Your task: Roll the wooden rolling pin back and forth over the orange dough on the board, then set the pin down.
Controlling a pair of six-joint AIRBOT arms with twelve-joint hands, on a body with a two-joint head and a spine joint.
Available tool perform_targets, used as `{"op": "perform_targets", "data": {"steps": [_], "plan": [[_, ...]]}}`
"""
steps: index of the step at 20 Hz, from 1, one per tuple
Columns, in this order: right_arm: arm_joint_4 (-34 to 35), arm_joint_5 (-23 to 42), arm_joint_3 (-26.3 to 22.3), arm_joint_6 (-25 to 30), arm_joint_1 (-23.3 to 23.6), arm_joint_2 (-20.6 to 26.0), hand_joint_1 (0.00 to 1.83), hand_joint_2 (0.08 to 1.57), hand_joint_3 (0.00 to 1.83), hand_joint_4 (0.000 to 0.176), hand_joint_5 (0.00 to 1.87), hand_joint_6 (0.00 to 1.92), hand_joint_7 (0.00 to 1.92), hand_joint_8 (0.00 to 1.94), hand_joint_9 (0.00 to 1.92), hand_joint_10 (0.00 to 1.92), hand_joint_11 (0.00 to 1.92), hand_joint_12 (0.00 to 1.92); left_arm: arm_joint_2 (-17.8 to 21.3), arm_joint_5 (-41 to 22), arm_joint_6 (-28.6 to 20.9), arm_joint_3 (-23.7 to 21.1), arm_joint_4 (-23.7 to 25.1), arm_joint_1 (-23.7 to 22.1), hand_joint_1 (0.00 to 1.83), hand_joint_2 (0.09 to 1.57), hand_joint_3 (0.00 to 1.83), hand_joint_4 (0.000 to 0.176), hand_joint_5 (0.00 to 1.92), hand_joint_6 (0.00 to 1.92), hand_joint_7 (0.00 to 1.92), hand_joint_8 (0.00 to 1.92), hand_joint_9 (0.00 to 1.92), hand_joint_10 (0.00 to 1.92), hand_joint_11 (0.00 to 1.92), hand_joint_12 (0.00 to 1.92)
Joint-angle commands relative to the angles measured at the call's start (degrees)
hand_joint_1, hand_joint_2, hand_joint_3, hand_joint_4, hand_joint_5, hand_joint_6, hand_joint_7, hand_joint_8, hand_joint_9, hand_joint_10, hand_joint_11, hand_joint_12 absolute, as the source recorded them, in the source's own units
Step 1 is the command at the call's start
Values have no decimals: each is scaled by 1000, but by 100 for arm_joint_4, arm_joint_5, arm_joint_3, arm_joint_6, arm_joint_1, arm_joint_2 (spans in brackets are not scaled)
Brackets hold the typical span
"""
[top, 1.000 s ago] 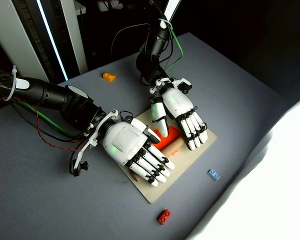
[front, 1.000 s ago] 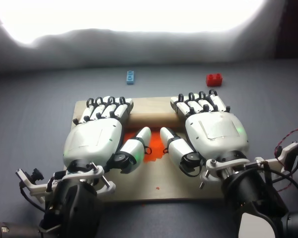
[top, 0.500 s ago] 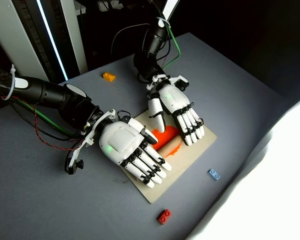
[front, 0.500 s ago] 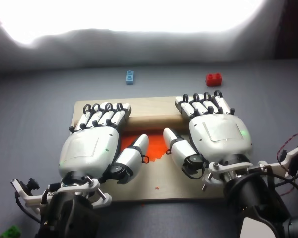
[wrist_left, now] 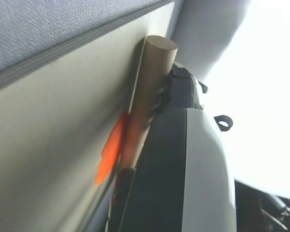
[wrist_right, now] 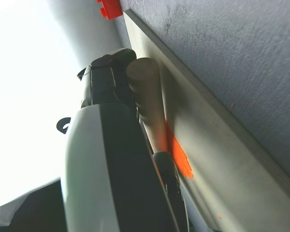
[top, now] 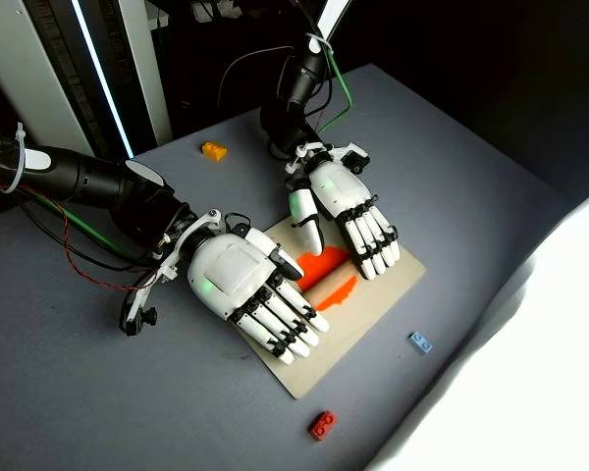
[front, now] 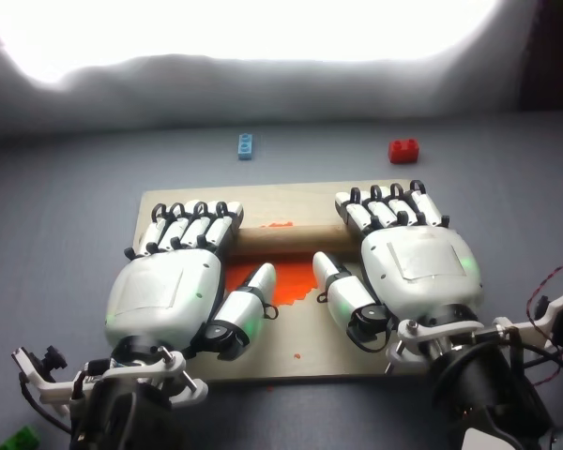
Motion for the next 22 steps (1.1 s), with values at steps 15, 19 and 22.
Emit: {"op": "perform_targets", "data": {"steps": [15, 19, 22], "plan": [[-256, -484, -284, -132, -146, 13, 0, 1457, 0, 0, 239, 4, 269, 3, 234, 2, 0, 632, -33, -633, -92, -345, -74, 338, 0, 1486, 0, 0, 253, 2, 265, 2, 208, 3, 0, 325], [-257, -534, -356, -183, -183, 14, 0, 1455, 0, 0, 265, 12, 299, 8, 257, 11, 0, 745, -39, -681, -127, -416, -76, 353, 0, 1490, 1, 0, 262, 5, 267, 3, 213, 5, 0, 336], [-257, -590, -433, -226, -207, 13, 0, 1457, 0, 0, 244, 6, 280, 7, 241, 8, 0, 707, -41, -688, -163, -491, -75, 380, 0, 1487, 0, 0, 243, 3, 250, 3, 193, 3, 0, 326]]}}
